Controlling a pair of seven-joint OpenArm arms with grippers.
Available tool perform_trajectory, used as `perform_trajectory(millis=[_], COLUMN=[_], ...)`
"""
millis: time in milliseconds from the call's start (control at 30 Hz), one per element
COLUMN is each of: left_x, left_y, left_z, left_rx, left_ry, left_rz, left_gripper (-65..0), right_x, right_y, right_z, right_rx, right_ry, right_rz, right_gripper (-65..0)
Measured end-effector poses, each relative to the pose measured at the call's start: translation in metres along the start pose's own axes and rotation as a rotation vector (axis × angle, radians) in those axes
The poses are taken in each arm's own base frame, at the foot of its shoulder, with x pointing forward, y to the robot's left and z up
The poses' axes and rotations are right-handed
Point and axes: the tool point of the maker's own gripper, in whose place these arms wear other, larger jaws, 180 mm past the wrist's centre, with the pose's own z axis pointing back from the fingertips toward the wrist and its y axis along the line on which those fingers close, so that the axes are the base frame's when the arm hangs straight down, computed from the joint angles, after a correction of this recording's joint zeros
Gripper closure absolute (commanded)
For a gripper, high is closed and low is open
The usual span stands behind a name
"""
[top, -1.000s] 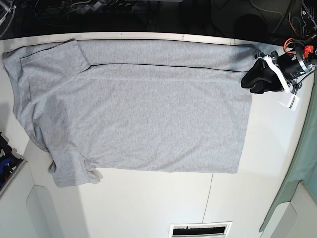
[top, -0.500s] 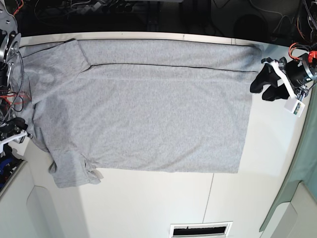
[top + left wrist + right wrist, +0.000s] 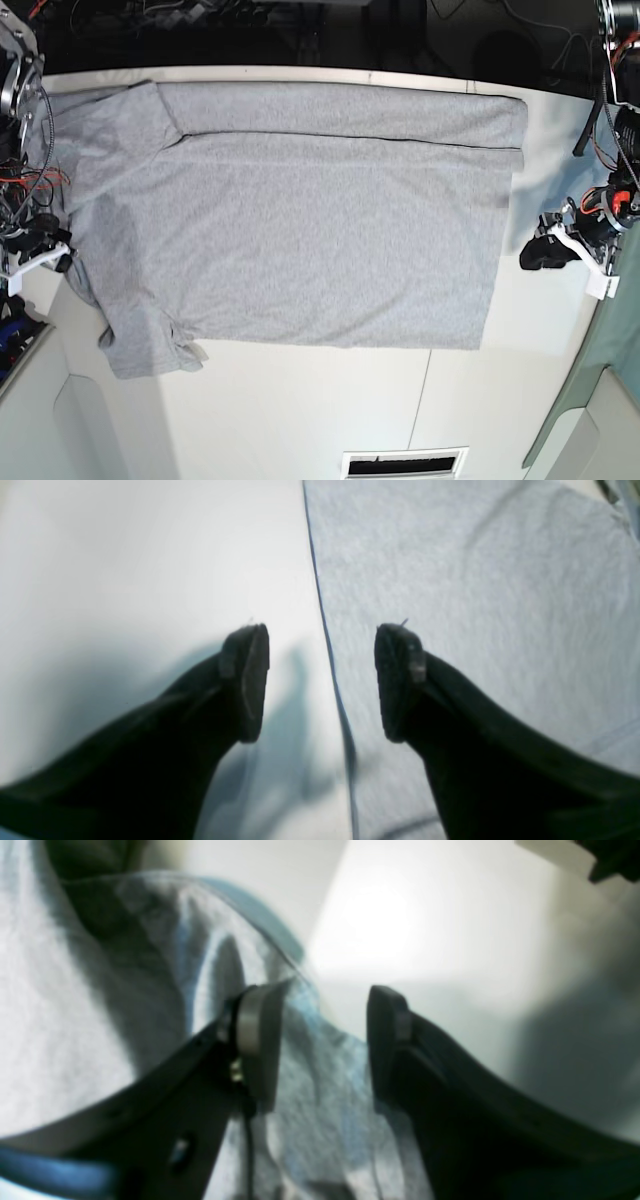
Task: Layout the t-shirt on the table in an organized manner, then fold the t-shirt properly
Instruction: 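Move both grippers to the opposite side edge of the shirt and grasp, then fold the grasped shirt edge with both grippers over the first fold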
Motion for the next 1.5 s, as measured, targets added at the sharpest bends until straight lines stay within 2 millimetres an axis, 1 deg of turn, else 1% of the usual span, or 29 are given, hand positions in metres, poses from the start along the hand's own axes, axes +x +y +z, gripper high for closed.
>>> perform_trajectory(millis=[133,200,267,333,433,600,633,667,733,767,833,933,1000,1067,1133,1167,1233,1300,1367,1433,1500], left_x=[0.013,0.015,0.009,-0.005,-0.008,-0.01,-0.011,-0.011,-0.014,-0.017,-0.018,-0.019,-0.012,0.002,0.015,0.018,0.02,0.014,0.007,0.004,-0.001], left_y=[0.007,0.01,0.003,-0.007,-0.018,-0.037,-0.04,-0.043,-0.046,-0.046,-0.046,-0.057,-0.061,-0.062,-0.061,-0.061,-0.064,-0.067,-0.07,-0.071,-0.072], left_z=[-0.028,-0.044,-0.058,-0.068,-0.075,-0.086,-0.088,-0.089,-0.091,-0.09,-0.088,-0.079,-0.071,-0.062,-0.051,-0.046,-0.036,-0.025,-0.013,-0.001,0.008], left_rx=[0.02,0.064,0.064,0.044,0.018,-0.012,-0.017,-0.022,-0.026,-0.026,-0.034,-0.133,-0.173,-0.206,-0.224,-0.232,-0.255,-0.274,-0.292,-0.3,-0.3], left_ry=[0.001,0.017,0.028,0.056,0.044,0.048,0.049,0.05,0.058,0.07,0.076,0.126,0.139,0.125,0.108,0.108,0.107,0.13,0.161,0.17,0.175], left_rz=[0.039,0.078,0.117,0.143,0.167,0.168,0.17,0.171,0.175,0.172,0.163,0.122,0.146,0.161,0.144,0.132,0.118,0.1,0.072,0.04,0.01], left_gripper=[-36.1,-36.1,-36.1,-36.1,-36.1,-35.5,-32.6,-26.4,-7.3,0.0,0.0,0.0,0.0,0.0,0.0,0.0,0.0,0.0,0.0,0.0,0.0], right_x=[-0.001,-0.001,-0.002,-0.002,-0.002,-0.001,-0.001,-0.001,-0.001,0.0,0.002,0.009,0.016,0.024,0.028,0.031,0.029,0.023,0.017,0.013,0.006], right_y=[0.001,0.002,0.002,0.006,0.011,0.011,0.011,0.011,0.011,0.011,0.011,0.009,0.006,0.004,-0.004,-0.006,-0.015,-0.023,-0.026,-0.031,-0.041], right_z=[0.0,0.0,0.0,0.0,0.0,0.0,0.0,0.0,0.0,0.0,0.0,0.002,0.005,0.011,0.021,0.026,0.038,0.049,0.06,0.071,0.082], right_rx=[0.002,0.004,0.007,0.031,0.052,0.055,0.055,0.055,0.054,0.054,0.049,0.043,0.039,0.049,0.046,0.046,0.037,0.029,0.03,0.026,0.009], right_ry=[0.003,0.004,0.005,0.007,0.008,0.0,0.0,0.0,0.0,-0.002,0.0,-0.011,-0.016,-0.024,-0.037,-0.052,-0.065,-0.068,-0.072,-0.091,-0.104], right_rz=[0.001,0.001,0.002,0.009,0.012,-0.005,-0.005,-0.005,-0.003,0.001,0.026,0.06,0.073,0.097,0.109,0.114,0.133,0.149,0.158,0.15,0.132], right_gripper=[-28.0,-28.0,-28.0,-28.0,-28.0,-27.5,-25.4,-21.1,-7.0,0.0,0.0,0.0,0.0,0.0,0.0,0.0,0.0,0.0,0.0,0.0,0.0])
